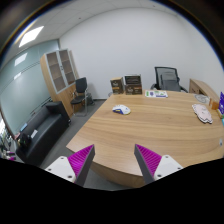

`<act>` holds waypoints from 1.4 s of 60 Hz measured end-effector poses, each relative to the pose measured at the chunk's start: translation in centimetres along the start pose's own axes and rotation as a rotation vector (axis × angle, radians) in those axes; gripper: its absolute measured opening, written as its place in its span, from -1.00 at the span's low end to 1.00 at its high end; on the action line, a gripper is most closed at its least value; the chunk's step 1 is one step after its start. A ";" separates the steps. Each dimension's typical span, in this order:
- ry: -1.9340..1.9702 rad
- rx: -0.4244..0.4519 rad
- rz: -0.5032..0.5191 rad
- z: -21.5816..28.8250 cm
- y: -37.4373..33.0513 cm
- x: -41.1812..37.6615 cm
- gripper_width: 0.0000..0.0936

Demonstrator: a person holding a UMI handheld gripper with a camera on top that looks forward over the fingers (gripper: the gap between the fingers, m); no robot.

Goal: Arrange mouse

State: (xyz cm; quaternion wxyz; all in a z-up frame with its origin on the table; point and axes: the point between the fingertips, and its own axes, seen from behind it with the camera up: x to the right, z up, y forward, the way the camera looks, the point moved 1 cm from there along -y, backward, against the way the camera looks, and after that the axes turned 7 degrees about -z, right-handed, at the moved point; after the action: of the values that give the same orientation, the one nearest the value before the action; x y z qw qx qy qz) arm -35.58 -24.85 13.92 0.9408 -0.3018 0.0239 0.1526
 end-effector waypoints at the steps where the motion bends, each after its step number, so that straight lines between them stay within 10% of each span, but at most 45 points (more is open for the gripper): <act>1: 0.002 0.004 -0.007 0.1 0.0 0.2 0.77; 84: -0.035 0.022 -0.387 13.0 43.0 3.4 0.79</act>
State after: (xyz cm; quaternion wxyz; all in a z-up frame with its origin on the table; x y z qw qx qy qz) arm -45.91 16.73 -0.04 0.9561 -0.2877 -0.0491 -0.0259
